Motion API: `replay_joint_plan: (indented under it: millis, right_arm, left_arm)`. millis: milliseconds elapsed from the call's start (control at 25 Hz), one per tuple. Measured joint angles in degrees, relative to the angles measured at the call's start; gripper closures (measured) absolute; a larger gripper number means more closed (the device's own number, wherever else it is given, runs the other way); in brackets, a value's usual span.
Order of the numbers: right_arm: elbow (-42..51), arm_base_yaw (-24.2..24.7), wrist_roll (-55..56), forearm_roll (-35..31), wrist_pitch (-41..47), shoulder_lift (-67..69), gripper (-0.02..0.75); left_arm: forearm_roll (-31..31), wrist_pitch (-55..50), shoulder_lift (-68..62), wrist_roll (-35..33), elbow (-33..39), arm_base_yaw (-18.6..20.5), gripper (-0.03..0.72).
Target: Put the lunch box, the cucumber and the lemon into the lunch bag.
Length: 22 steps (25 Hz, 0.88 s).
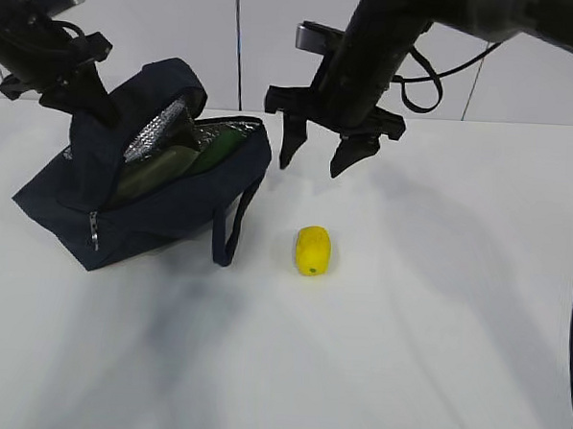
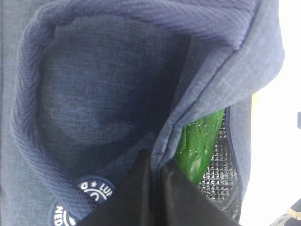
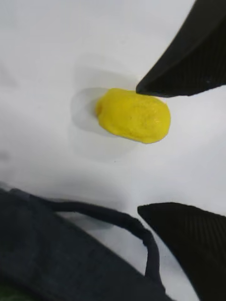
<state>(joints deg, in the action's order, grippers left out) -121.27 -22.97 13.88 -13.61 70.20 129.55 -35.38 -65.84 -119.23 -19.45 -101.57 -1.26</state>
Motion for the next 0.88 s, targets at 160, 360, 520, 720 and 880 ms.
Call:
replay_joint_plan:
  millis: [160,360,520,720,880]
  right_arm:
    - [0.5,-1.9,2.4,2.7,0.1,-0.1,0.217]
    - [6.0,-2.5,4.2,4.9,0.1,-0.2,0.217]
    - [8.2,-2.5,4.9,5.5,0.1,-0.2,0.217]
    - [8.3,-2.5,5.8,4.7,0.1,1.4,0.217]
    - [8.3,-2.5,6.1,3.7,0.0,3.3,0.217]
  left_arm:
    - [0.1,0.1,0.0,0.0,0.0,0.0,0.698]
    - [0.1,0.1,0.0,0.0,0.0,0.0,0.698]
    - [0.1,0.1,0.0,0.1,0.0,0.0,0.698]
    - [0.1,0.1,0.0,0.1,0.0,0.0,0.698]
    - [0.1,0.1,0.0,0.1,0.0,0.0,0.698]
